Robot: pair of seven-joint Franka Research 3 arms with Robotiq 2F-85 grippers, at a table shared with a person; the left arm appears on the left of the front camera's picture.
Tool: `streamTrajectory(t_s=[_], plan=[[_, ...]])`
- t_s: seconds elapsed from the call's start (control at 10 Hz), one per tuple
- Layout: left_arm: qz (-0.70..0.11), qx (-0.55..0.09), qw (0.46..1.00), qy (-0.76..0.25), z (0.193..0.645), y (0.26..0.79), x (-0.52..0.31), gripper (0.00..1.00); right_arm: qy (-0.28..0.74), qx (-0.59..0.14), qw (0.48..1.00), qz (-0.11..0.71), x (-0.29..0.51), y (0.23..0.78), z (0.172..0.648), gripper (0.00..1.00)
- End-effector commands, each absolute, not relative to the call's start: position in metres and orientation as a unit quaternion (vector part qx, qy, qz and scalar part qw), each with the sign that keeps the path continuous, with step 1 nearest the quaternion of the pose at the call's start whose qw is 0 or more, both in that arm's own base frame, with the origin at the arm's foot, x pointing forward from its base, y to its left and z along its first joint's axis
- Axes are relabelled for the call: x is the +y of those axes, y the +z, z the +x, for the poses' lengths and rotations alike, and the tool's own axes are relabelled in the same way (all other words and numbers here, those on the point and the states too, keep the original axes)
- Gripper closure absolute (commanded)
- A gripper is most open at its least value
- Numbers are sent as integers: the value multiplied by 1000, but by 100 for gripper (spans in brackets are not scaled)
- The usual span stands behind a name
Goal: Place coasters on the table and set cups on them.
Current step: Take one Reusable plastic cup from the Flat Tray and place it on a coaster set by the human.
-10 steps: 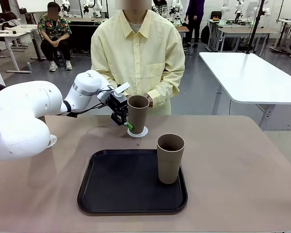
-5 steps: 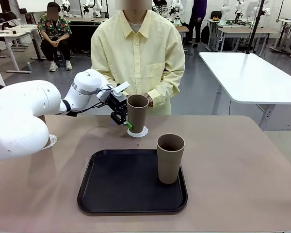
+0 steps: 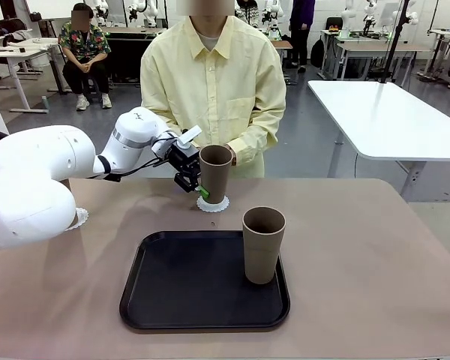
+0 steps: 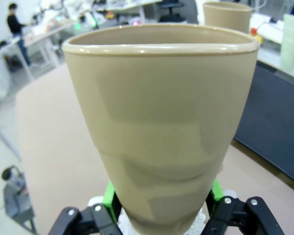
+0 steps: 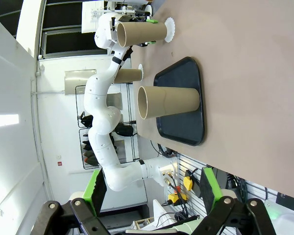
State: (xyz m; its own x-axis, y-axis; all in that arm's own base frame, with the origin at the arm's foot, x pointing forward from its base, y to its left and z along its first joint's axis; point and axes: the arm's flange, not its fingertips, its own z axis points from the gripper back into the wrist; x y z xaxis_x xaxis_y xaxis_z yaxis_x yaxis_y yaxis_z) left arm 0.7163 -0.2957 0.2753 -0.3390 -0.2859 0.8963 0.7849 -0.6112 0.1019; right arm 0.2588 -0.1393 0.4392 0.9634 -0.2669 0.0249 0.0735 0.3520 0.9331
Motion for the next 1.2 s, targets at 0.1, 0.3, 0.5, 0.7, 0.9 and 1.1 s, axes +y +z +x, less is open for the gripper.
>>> streamTrajectory(t_s=[0.1,0.3,0.5,0.7,0.9,1.1], plan=[[-436,-303,358,-768,778,272,-314,19,-103,-86,814,565,-140,439,259,0],[-437,-303,366,-763,778,270,-315,19,-103,-86,814,565,-140,439,259,0],[-450,-291,381,-754,775,269,-315,19,-103,-86,814,565,-140,439,259,0],[-457,-285,389,-747,768,272,-315,19,-103,-86,814,565,-140,439,259,0],[-458,-278,401,-743,760,277,-314,19,-103,-86,814,565,-140,439,259,0],[-460,-271,405,-742,759,276,-312,19,-103,-86,814,565,-140,439,259,0]])
